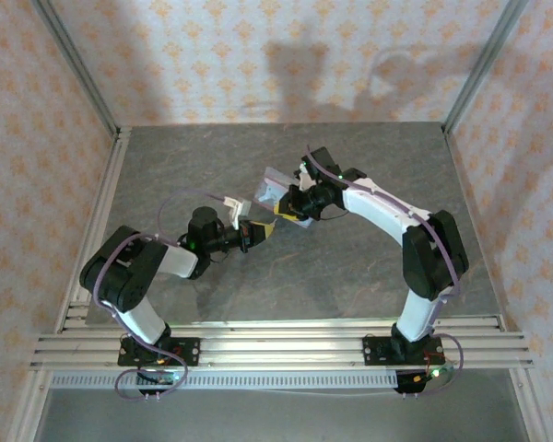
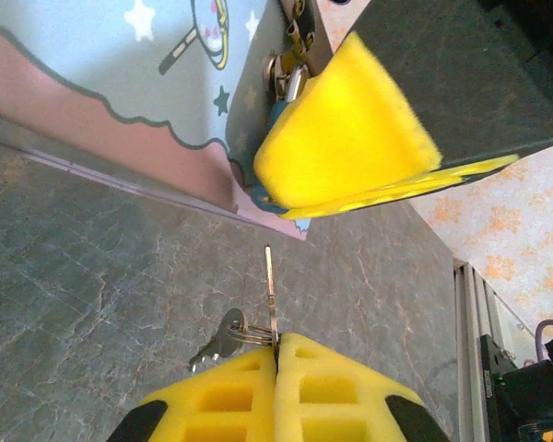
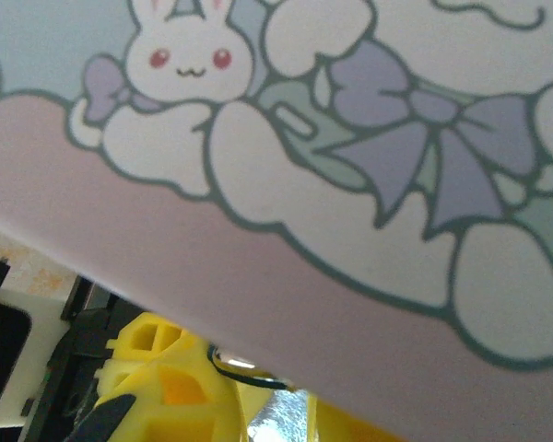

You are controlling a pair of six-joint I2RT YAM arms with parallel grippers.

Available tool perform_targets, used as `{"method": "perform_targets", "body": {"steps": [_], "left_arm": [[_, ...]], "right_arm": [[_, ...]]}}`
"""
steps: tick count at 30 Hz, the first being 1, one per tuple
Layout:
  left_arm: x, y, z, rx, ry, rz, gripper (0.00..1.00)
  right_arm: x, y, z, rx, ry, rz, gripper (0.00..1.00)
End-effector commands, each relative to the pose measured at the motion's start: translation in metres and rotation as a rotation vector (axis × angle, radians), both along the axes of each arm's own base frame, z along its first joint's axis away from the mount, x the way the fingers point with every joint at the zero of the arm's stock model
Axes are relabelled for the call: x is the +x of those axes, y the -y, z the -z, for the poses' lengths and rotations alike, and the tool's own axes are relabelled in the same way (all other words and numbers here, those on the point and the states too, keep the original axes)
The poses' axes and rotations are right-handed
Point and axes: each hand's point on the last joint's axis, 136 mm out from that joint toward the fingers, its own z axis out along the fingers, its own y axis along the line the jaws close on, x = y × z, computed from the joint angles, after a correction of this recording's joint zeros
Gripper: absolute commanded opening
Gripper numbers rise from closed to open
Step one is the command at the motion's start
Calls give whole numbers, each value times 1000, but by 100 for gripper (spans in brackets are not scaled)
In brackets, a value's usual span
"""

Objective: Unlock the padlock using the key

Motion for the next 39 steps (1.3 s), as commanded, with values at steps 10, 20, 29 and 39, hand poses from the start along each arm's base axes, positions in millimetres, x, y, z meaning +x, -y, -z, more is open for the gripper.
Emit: {"method": "perform_targets", "body": {"steps": [10,20,29,39], "left_arm": [[7,6,-21,-66,54,70,0],[11,4,-21,-74,54,64,0],[10,3,-23,-62,74,64,0],[5,1,-27,-57,98,65,0]], "right_arm": [[0,-4,-33,69,58,-52,0],[-2,-6,-34,84,48,-59,0],[-2,-6,-31,82,38,-58,0],[-1,-6,-29,78,31,-53,0]]}}
